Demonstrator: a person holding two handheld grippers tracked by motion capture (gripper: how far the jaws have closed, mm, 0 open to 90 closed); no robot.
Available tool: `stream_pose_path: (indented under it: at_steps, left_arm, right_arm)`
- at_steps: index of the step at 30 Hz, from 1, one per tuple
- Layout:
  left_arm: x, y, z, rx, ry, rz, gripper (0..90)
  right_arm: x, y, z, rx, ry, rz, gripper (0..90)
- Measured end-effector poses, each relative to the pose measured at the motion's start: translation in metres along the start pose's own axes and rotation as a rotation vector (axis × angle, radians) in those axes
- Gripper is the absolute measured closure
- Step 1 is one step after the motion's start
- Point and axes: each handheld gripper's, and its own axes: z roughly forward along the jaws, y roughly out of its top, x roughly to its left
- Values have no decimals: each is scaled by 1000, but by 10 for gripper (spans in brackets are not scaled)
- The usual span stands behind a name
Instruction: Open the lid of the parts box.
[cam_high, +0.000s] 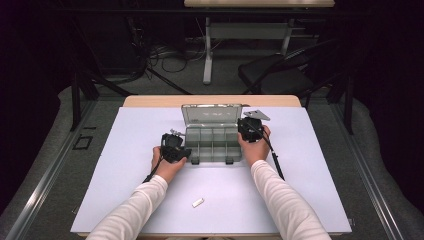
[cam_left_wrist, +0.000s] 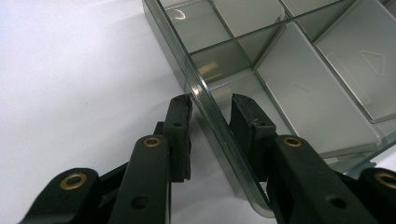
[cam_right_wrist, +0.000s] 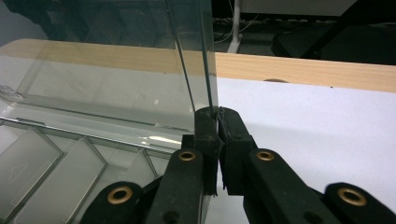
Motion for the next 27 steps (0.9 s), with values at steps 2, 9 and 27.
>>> stream_pose_path:
  at_steps: [2, 9, 27]
  left_arm:
    - [-1, 0, 0, 0, 3, -2, 693]
    - [-2, 0, 0, -1, 13, 1, 702]
    - [-3, -1, 1, -6, 24, -12, 706]
  right_arm:
    - [0, 0, 0, 0, -3, 6, 868]
    - [0, 2, 1, 11, -13, 7, 872]
    - [-5, 16, 13, 77, 2, 27, 879]
